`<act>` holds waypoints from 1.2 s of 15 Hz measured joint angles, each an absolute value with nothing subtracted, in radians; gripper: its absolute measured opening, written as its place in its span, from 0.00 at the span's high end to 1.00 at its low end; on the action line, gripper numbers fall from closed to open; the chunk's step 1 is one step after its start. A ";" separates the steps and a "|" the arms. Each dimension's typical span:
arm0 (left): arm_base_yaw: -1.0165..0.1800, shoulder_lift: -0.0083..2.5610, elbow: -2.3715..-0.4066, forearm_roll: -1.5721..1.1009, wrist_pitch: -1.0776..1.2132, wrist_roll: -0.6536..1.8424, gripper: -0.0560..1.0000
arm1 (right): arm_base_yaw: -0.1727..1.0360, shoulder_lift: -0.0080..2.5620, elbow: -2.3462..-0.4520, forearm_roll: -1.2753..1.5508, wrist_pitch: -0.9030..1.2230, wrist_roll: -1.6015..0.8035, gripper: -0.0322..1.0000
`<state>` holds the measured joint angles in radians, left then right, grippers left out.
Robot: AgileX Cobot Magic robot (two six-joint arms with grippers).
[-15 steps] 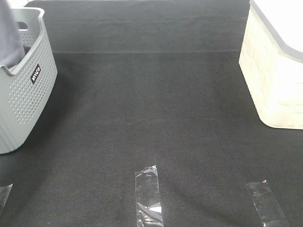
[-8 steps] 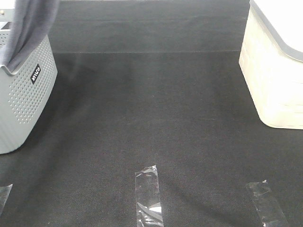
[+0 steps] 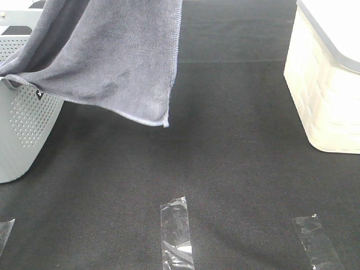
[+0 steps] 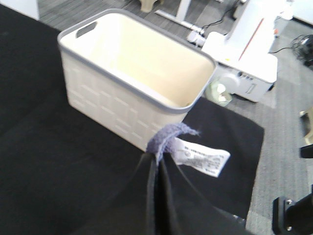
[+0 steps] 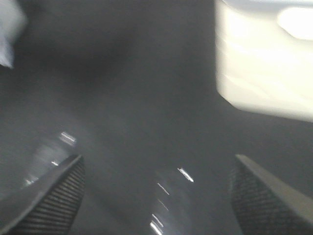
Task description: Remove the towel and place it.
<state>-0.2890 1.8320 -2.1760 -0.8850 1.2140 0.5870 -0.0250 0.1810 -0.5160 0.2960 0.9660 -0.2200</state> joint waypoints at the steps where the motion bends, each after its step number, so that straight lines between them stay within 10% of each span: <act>1: -0.289 1.829 -2.176 -0.901 1.214 0.589 0.95 | -0.025 0.224 -0.516 0.402 0.907 -0.306 0.24; 8: -0.357 1.822 -2.176 -0.978 1.216 0.597 0.95 | -0.025 0.779 -0.516 1.189 0.945 -1.254 0.24; 18: -0.471 1.822 -2.176 -0.897 1.218 0.597 0.95 | -0.021 1.340 -0.516 1.618 1.009 -1.773 0.24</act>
<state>-0.4710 1.8220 -2.1760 -0.8970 1.2180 0.5970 -0.0210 1.3400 -0.5160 1.6180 1.0090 -1.7730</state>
